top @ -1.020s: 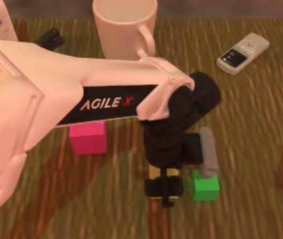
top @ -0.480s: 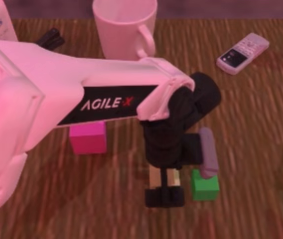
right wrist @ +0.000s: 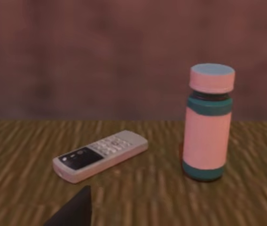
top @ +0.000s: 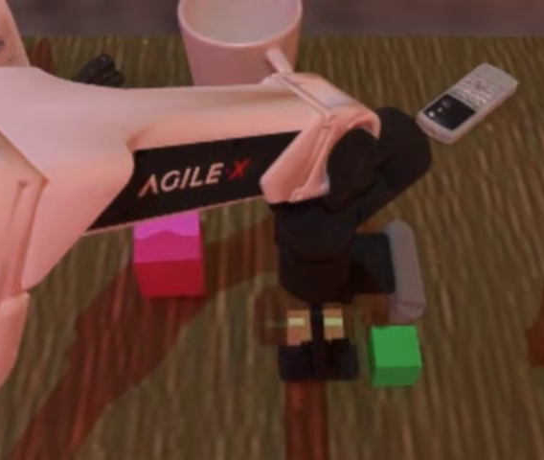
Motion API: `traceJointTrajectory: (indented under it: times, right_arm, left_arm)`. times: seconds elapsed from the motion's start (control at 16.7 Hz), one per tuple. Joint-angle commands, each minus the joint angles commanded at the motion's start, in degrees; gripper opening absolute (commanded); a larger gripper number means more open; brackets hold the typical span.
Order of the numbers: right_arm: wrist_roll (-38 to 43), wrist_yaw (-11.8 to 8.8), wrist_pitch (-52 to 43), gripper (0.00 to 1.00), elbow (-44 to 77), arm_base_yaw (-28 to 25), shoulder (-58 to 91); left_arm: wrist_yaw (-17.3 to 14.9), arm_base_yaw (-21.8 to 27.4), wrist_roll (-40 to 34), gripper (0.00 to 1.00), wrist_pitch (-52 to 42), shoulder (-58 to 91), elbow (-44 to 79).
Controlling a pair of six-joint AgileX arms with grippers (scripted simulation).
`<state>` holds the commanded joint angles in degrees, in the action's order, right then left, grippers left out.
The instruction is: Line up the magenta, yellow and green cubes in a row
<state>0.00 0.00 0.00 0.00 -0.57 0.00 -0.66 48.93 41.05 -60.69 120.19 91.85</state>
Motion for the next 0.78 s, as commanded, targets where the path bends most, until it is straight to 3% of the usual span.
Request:
traceJointTrajectory:
  times: [0.24, 0.54, 0.78]
  right_arm:
    - [0.00, 0.00, 0.00, 1.00, 0.00, 0.00, 0.00]
    - [0.00, 0.00, 0.00, 1.00, 0.00, 0.00, 0.00]
    - [0.00, 0.00, 0.00, 1.00, 0.00, 0.00, 0.00]
  left_arm:
    - [-0.06, -0.58, -0.01, 1.00, -7.15, -2.17, 4.82]
    - [-0.05, -0.35, -0.12, 1.00, -7.36, -2.15, 4.99]
    - [0.09, -2.50, -6.35, 1.00, -7.67, -1.56, 5.78]
